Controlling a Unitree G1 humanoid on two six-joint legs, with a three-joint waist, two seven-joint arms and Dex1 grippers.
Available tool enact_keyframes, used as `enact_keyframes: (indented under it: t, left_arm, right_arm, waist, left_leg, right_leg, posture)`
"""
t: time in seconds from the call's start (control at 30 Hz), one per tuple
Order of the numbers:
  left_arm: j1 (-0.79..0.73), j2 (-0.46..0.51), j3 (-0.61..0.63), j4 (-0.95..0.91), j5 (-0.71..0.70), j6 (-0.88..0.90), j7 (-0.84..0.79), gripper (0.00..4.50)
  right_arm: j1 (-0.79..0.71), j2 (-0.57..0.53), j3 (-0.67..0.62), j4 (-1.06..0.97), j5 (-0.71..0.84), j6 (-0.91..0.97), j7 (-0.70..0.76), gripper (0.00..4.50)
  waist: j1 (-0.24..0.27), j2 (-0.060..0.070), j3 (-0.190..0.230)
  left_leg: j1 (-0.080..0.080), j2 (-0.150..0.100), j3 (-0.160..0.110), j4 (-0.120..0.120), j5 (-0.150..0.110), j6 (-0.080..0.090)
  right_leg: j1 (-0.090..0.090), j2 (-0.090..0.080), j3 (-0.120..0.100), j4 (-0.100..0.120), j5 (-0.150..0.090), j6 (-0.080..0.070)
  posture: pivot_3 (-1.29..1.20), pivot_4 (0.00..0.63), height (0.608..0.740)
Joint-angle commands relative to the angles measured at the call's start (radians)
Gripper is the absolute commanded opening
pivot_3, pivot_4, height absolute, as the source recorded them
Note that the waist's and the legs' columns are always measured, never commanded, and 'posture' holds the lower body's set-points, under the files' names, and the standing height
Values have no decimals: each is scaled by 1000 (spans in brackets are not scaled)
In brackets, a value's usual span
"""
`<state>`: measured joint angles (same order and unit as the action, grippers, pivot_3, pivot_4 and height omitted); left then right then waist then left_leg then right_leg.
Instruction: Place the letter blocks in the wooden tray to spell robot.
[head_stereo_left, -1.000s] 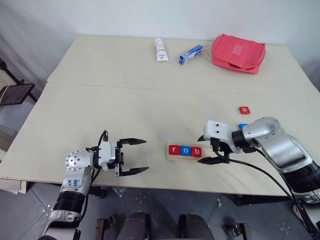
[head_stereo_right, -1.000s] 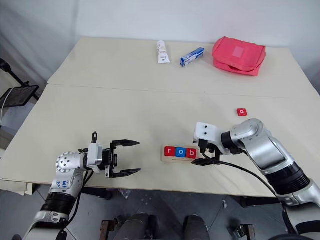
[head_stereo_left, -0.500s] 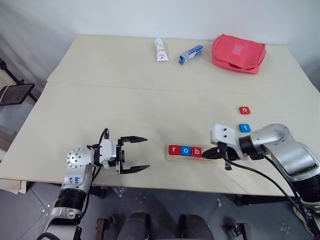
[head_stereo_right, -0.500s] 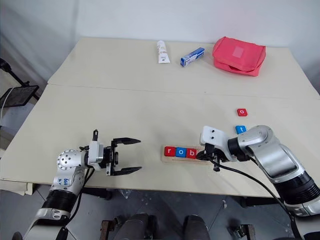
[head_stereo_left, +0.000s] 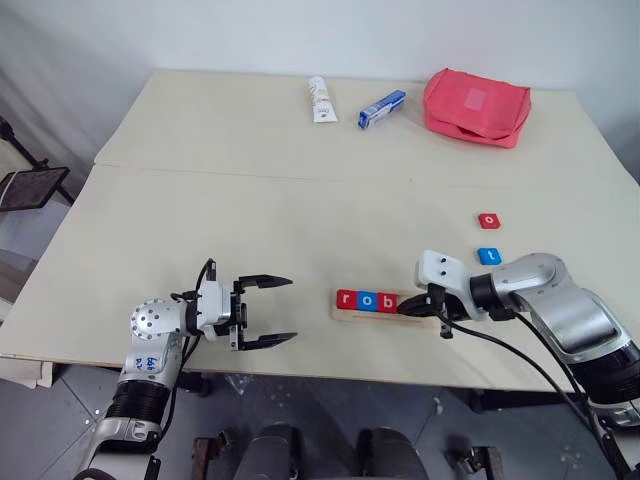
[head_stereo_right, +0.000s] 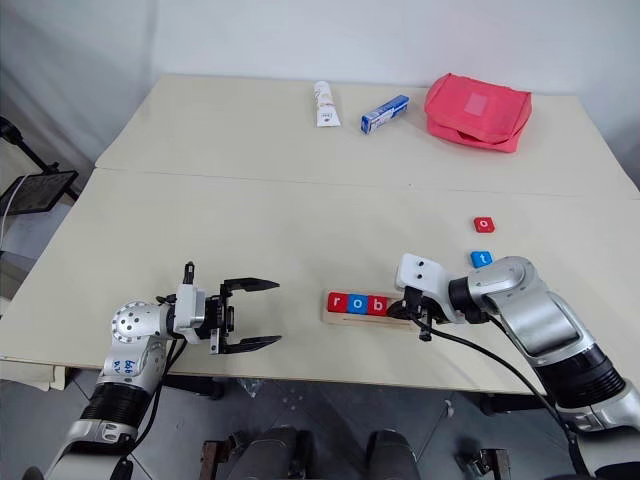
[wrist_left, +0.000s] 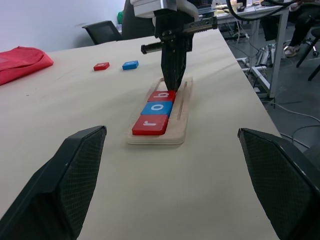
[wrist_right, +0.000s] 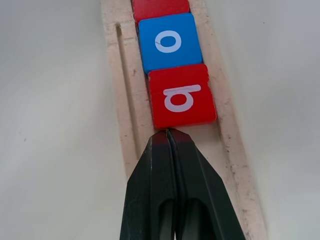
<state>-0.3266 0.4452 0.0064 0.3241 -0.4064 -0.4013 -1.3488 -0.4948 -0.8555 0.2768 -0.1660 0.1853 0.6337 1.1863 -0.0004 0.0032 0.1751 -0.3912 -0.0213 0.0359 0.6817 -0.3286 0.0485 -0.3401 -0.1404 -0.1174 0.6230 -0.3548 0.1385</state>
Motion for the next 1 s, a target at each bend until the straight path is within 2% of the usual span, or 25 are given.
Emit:
enact_keyframes:
  t: [0.03,0.17,0.3,0.4,0.63,0.7,0.8,1.0]
  left_arm:
    - [-11,-1,1,-16,-6,-8,4,4500]
    - [-20,-4,-4,-4,-4,-11,0,4500]
    - [-22,-5,-6,-1,-7,-11,-4,4500]
    - [-18,-3,-7,-1,-12,-7,-13,4500]
    - [-21,5,2,6,-18,2,-19,4500]
    - [-22,6,4,7,-18,3,-19,4500]
    - [-23,9,6,10,-19,7,-22,4500]
    - [-37,8,4,10,-22,19,-32,4500]
  right_arm:
    - [3,-8,-18,-26,5,-3,-4,32]
    - [29,-23,-52,-51,20,14,-16,32]
    - [85,-45,-146,-109,72,44,-34,32]
    - [174,-45,-299,-157,140,82,-82,604]
    - [315,-22,-553,-120,160,77,-231,2929]
    - [334,-20,-583,-108,163,72,-259,3643]
    - [382,-4,-659,-72,164,45,-305,4465]
    - [367,73,-765,-23,200,49,-429,4465]
  waist:
    - [0,0,0]
    - [1,0,0]
    - [2,0,0]
    - [5,0,0]
    - [7,0,0]
    - [8,0,0]
    - [11,0,0]
    - [13,0,0]
  left_leg:
    - [0,0,0,0,0,0]
    - [0,0,0,0,0,0]
    - [0,0,0,0,0,0]
    - [0,0,0,0,0,0]
    - [0,0,0,0,0,0]
    - [0,0,0,0,0,0]
    - [0,0,0,-1,0,0]
    - [0,0,1,-1,0,0]
  right_leg:
    - [0,0,0,0,0,0]
    - [0,0,0,0,0,0]
    - [0,0,0,0,0,0]
    - [0,0,0,0,0,0]
    - [1,0,0,0,0,0]
    - [1,0,0,0,0,0]
    - [1,0,0,0,0,0]
    - [0,0,1,0,0,0]
  posture:
    - [0,150,740]
    - [0,150,740]
    - [0,150,740]
    - [0,150,740]
    - [0,150,740]
    - [0,150,740]
    - [0,150,740]
    - [0,150,740]
